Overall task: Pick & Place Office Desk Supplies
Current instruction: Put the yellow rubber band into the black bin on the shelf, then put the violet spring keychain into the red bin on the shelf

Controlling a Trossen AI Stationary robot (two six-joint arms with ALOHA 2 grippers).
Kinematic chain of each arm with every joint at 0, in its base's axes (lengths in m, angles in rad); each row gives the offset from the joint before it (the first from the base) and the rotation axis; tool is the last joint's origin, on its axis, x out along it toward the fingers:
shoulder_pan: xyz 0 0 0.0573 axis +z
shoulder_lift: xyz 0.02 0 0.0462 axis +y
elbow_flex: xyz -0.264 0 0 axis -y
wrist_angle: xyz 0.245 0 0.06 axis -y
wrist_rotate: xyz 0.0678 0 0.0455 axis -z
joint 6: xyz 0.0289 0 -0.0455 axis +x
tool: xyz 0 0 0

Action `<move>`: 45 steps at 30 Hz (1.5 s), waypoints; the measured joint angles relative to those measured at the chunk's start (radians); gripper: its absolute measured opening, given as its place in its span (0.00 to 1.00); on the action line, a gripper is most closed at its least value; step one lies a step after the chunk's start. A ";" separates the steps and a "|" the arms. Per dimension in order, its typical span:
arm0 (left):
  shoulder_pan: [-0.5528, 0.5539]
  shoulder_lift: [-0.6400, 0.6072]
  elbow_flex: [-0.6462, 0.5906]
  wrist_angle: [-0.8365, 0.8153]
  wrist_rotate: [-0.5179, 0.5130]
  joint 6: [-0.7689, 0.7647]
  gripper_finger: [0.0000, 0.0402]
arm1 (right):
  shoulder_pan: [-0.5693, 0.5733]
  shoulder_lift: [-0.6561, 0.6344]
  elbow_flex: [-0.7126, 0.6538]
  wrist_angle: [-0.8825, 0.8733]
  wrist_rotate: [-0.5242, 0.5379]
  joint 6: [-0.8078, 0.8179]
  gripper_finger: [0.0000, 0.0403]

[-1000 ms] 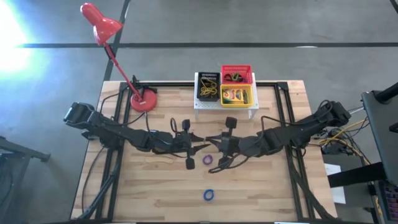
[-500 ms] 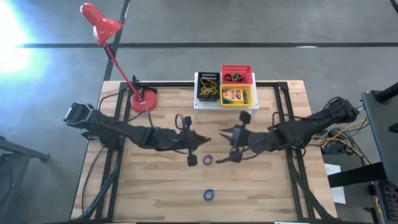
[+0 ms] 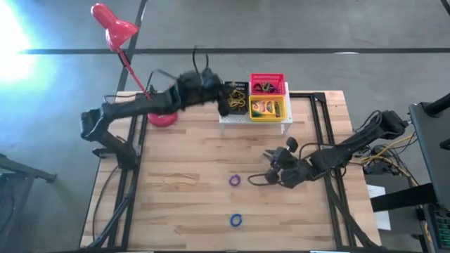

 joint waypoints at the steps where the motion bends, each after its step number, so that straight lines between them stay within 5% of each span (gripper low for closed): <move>1: 0.037 0.024 0.014 0.004 0.054 -0.019 0.02 | 0.000 -0.001 -0.009 0.004 0.010 0.007 0.15; 5: 0.116 0.148 0.059 0.001 0.163 -0.047 0.04 | -0.001 -0.005 -0.017 0.009 0.053 0.005 0.14; 10: 0.129 0.237 0.192 -0.321 0.171 0.038 0.21 | 0.000 -0.006 -0.008 0.024 0.062 -0.038 0.15; 14: 0.128 0.240 0.349 -0.640 0.105 0.130 0.38 | -0.001 -0.003 -0.008 0.029 0.074 -0.046 0.16; 21: 0.077 0.175 0.556 -0.931 0.032 0.003 0.52 | -0.001 0.000 -0.009 0.077 0.139 -0.068 0.16; 27: -0.092 0.076 0.410 -0.842 0.030 -0.073 0.52 | -0.001 0.045 -0.028 0.197 0.162 -0.137 0.15; 31: -0.244 0.010 0.217 -0.693 -0.040 -0.078 0.51 | -0.004 0.144 -0.080 0.434 0.124 -0.253 0.15; 40: -0.482 -0.016 -0.181 -0.237 -0.121 -0.138 0.51 | -0.105 0.386 -0.063 0.807 -0.412 -0.449 0.26; 45: -0.508 -0.015 -0.308 -0.132 -0.143 -0.322 0.51 | -0.195 0.506 0.020 0.803 -0.561 -0.423 0.38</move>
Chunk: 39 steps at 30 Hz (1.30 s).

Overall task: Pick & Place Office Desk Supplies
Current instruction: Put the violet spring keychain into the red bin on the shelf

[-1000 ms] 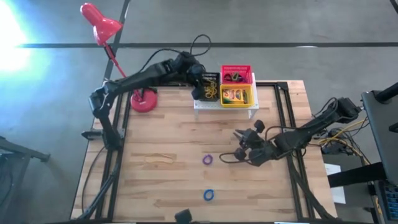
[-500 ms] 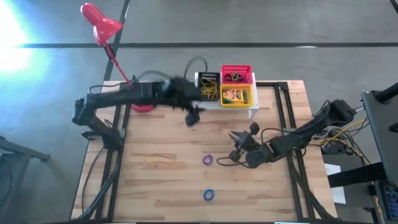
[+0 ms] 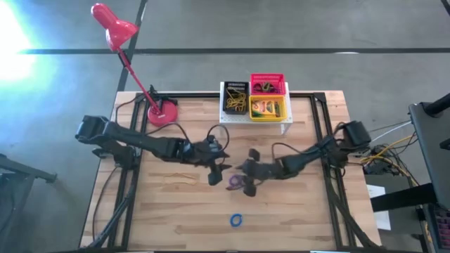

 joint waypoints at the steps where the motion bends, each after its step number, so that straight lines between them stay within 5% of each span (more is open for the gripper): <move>1: 0.001 0.000 -0.017 0.000 -0.009 -0.050 0.51 | -0.018 0.023 0.018 -0.007 -0.022 0.003 0.40; 8: 0.007 -0.011 -0.074 -0.030 -0.053 -0.121 0.51 | -0.104 0.098 0.124 -0.231 -0.286 -0.071 0.47; 15: 0.009 -0.026 -0.084 -0.038 -0.111 -0.120 0.51 | -0.097 0.087 0.126 -0.329 -0.298 -0.126 0.30; 21: 0.010 -0.025 -0.084 -0.039 -0.139 -0.120 0.51 | -0.024 0.059 0.085 -0.342 -0.135 -0.030 0.06; 28: 0.010 -0.016 -0.085 -0.033 -0.167 -0.117 0.51 | 0.202 -0.109 0.049 -0.359 0.155 0.136 0.06; 35: 0.010 0.006 -0.085 0.051 -0.183 -0.102 0.51 | 0.413 -0.380 0.051 -0.375 0.164 0.010 0.06; 39: 0.010 0.005 -0.085 0.106 -0.184 -0.090 0.51 | 0.417 -0.515 0.051 -0.374 0.169 -0.186 0.06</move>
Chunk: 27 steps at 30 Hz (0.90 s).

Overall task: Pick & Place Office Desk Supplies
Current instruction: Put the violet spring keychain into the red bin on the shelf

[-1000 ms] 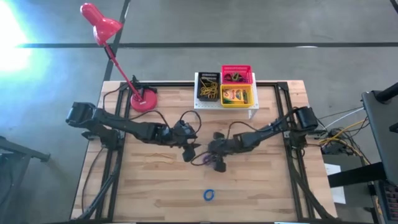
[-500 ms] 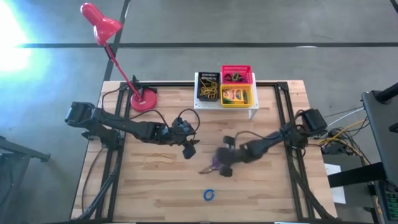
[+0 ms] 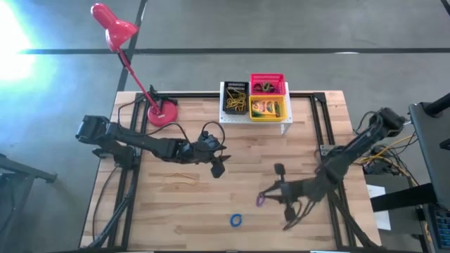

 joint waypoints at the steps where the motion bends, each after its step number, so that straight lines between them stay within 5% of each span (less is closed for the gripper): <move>1: 0.000 0.000 0.000 0.010 0.000 0.003 0.51 | -0.017 -0.029 0.000 0.001 0.005 -0.065 0.06; 3: 0.000 0.000 0.000 0.025 0.000 0.007 0.51 | -0.072 -0.079 0.000 0.008 0.094 -0.159 0.06; 6: 0.000 0.000 0.000 0.029 0.001 0.007 0.51 | -0.227 -0.144 0.016 0.007 0.446 -0.180 0.06; 8: 0.000 0.000 -0.001 0.024 0.001 0.007 0.51 | -0.377 -0.193 0.028 -0.010 0.543 -0.196 0.06; 10: -0.001 0.000 -0.001 0.025 0.001 0.006 0.51 | -0.561 -0.234 0.052 -0.041 0.417 -0.225 0.06; 13: -0.001 0.000 -0.001 0.024 0.001 0.004 0.51 | -0.890 -0.251 0.099 -0.140 0.037 -0.145 0.06; 18: -0.001 0.000 -0.001 0.024 0.001 0.004 0.51 | -1.370 -0.114 0.220 -0.350 -0.460 0.014 0.06; 24: -0.001 0.000 -0.001 0.023 0.001 0.004 0.51 | -1.587 0.109 0.379 -0.588 -0.809 -0.007 0.08; 27: -0.001 0.000 -0.001 0.023 0.001 -0.002 0.51 | -1.618 0.175 0.461 -0.675 -0.863 -0.053 0.14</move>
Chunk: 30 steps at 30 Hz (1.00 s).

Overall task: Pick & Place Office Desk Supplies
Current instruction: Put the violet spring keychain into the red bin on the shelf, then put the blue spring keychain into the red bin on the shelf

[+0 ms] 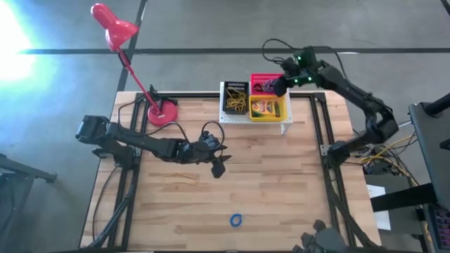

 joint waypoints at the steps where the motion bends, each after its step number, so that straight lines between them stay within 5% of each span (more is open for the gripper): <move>1: 0.000 0.000 0.000 0.000 0.000 -0.001 0.51 | -0.003 0.018 0.022 -0.040 0.013 -0.020 0.17; 8: -0.006 0.000 -0.011 0.005 0.000 -0.007 0.51 | 0.029 0.001 0.110 -0.134 0.172 -0.052 0.34; 13: -0.006 0.000 -0.053 0.046 0.000 -0.033 0.51 | 0.192 -0.155 -0.013 -0.031 0.243 -0.074 0.36; 17: -0.012 0.000 -0.108 0.148 0.000 -0.029 0.51 | 0.477 -0.295 -0.217 0.157 0.280 -0.036 0.35; 22: -0.033 0.000 -0.150 0.266 0.000 0.027 0.51 | 0.966 -0.388 -0.497 0.555 0.483 0.064 0.31; 27: -0.070 0.000 -0.151 0.287 0.004 0.114 0.51 | 1.383 -0.309 -0.739 1.021 0.680 0.067 0.28; 30: -0.088 0.000 -0.151 0.289 0.004 0.153 0.51 | 1.540 -0.190 -0.831 1.276 0.754 0.174 0.27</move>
